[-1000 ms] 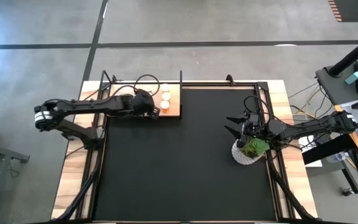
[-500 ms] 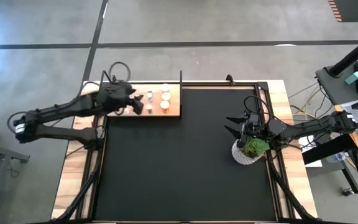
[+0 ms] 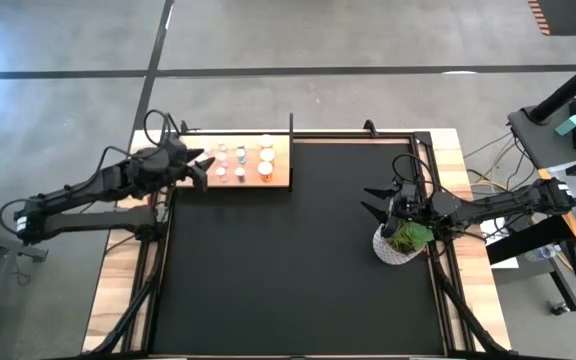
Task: Pick and place medicine bottles onto shelf by color
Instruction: Return to Home Position
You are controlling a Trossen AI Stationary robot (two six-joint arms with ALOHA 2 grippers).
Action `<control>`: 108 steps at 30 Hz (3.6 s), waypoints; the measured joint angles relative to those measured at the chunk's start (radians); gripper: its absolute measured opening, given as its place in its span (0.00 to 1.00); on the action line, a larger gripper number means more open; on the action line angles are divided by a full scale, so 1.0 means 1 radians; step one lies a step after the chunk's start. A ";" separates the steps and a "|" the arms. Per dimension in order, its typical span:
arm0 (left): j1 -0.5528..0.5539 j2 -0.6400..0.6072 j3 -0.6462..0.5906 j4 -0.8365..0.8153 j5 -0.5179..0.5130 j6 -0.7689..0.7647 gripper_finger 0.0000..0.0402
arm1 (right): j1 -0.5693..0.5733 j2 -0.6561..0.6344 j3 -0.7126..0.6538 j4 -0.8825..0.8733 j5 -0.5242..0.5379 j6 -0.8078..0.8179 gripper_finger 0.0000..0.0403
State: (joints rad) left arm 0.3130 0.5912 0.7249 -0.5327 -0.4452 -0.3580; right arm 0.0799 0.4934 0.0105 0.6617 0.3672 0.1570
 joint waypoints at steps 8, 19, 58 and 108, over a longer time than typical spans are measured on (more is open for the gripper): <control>-0.001 -0.087 -0.188 0.215 0.031 -0.001 0.51 | 0.000 0.000 0.000 0.000 0.000 0.000 0.53; -0.002 -0.141 -0.416 0.576 0.120 -0.001 0.51 | 0.000 0.000 0.000 0.000 0.000 0.000 0.53; -0.001 -0.141 -0.707 0.961 0.179 -0.001 0.51 | 0.000 0.000 0.000 0.000 0.000 0.000 0.53; -0.001 -0.520 -0.720 0.733 0.281 -0.001 0.51 | 0.000 0.000 0.000 0.000 0.000 0.000 0.53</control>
State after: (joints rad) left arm 0.3122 0.0715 0.0048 0.2002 -0.1642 -0.3588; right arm 0.0798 0.4934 0.0102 0.6621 0.3673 0.1570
